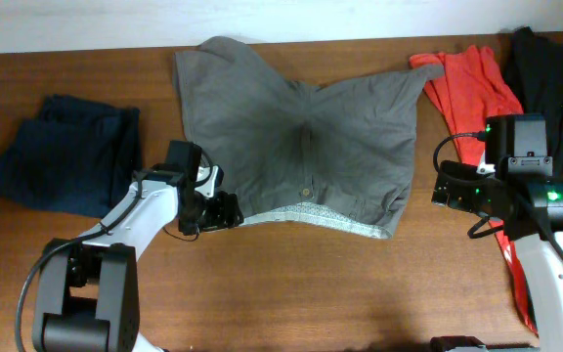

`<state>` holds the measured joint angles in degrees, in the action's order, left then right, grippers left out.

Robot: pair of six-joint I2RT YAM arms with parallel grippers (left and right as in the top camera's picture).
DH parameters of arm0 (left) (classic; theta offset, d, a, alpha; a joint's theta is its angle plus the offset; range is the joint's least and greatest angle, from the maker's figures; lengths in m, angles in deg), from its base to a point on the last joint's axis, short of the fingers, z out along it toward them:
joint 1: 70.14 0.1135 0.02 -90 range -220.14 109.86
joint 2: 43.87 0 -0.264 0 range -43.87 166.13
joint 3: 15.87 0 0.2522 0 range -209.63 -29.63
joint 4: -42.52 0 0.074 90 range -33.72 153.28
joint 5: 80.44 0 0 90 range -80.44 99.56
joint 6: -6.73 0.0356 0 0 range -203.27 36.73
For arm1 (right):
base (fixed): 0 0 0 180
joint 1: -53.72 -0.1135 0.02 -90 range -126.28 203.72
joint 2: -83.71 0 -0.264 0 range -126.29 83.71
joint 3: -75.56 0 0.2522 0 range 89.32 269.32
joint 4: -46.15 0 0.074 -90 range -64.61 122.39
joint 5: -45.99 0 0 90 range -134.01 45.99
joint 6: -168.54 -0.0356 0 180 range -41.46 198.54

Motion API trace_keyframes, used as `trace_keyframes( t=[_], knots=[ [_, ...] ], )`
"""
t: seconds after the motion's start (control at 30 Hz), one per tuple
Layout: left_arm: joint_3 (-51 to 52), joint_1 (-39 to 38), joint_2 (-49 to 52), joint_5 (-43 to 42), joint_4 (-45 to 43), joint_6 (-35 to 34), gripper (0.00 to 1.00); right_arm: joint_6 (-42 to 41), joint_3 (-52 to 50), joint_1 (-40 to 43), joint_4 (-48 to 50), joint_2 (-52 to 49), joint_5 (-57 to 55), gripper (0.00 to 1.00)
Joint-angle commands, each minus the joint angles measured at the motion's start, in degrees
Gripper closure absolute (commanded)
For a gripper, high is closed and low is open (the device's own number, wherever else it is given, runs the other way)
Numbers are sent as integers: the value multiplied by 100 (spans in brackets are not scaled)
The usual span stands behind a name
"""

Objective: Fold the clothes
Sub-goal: 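Grasp the shorts' left edge with the left gripper and pull left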

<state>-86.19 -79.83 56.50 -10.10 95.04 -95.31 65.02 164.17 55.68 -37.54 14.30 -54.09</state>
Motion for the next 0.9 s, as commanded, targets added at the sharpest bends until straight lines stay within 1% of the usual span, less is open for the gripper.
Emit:
trace_keyframes(
  t=[0.0, 0.03, 0.13, 0.23, 0.37, 0.6, 0.7, 0.73, 0.77, 0.8, 0.87],
  knots=[
    [-96, 44, 22, 149, 179, -96, 13, -28, 72, 48, -20, 90, -109, 2],
    [-197, 70, -24, 151, 286, -94, 7, -28, 72, 48, -20, 90, -111, 2],
    [-514, 138, -249, 273, 505, -48, 1, -28, 72, 48, -17, 90, -111, 2],
    [-608, 162, -444, 553, 522, -83, 1, -28, 72, 48, -20, 90, -111, 2],
    [-577, 162, -431, 1266, 678, -345, 1, -31, 72, 48, -17, 90, -109, 2],
    [-247, 160, -352, 1241, 428, -385, 2, -31, 72, 48, -35, 90, -109, 2],
    [-33, 160, -330, 1235, 240, -533, 3, -31, 72, 48, -63, 90, -109, 2],
    [20, 160, -330, 1211, 149, -531, 4, -31, 72, 48, -66, 90, -109, 2],
    [79, 160, -330, 1165, 28, -538, 9, -31, 72, 48, -66, 90, -109, 2],
    [131, 160, -330, 1075, -98, -560, 15, -31, 72, 48, -66, 90, -109, 2],
    [212, 160, -321, 940, -293, -557, 22, -31, 72, 48, -66, 90, -109, 2]
  ],
)
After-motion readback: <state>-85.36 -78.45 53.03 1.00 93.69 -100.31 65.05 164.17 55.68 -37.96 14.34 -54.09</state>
